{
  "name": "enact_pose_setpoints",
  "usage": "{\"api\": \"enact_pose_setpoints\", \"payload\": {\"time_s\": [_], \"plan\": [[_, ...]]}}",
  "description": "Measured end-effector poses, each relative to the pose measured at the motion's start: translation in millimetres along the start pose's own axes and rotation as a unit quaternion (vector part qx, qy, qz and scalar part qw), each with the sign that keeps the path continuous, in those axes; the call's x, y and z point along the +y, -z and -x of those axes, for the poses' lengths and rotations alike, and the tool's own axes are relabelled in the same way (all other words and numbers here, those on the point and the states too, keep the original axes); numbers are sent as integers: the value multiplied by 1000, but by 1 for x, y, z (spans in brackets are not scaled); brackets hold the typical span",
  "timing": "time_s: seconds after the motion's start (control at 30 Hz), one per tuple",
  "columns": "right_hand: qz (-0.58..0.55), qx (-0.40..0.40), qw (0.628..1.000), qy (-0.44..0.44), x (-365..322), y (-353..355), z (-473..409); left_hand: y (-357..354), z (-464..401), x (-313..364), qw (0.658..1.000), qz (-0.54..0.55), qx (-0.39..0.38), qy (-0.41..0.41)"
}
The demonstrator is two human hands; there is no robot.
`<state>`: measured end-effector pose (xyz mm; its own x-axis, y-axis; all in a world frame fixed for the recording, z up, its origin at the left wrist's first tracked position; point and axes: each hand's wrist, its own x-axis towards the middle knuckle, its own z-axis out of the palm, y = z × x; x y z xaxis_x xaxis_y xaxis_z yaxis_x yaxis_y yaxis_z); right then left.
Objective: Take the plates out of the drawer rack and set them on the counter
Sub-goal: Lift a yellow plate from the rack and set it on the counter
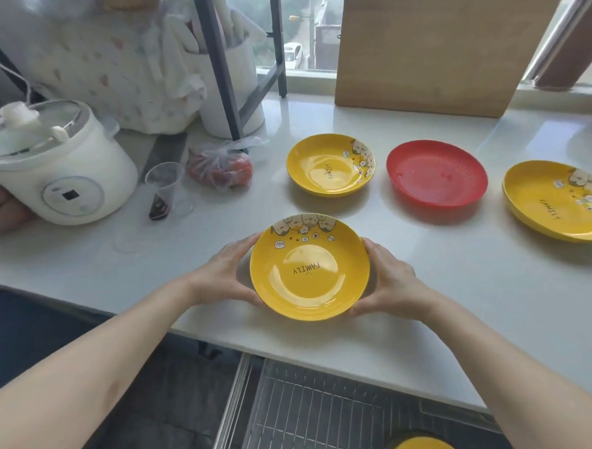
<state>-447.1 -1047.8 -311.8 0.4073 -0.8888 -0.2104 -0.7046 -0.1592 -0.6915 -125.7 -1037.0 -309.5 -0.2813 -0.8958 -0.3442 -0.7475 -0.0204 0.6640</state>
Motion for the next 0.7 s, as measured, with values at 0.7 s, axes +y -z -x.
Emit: {"api": "enact_pose_setpoints", "payload": {"time_s": [0.7], "plan": [[-52,128,990,-3,13,7,96,-19,37,39,976,90,197,25]]}}
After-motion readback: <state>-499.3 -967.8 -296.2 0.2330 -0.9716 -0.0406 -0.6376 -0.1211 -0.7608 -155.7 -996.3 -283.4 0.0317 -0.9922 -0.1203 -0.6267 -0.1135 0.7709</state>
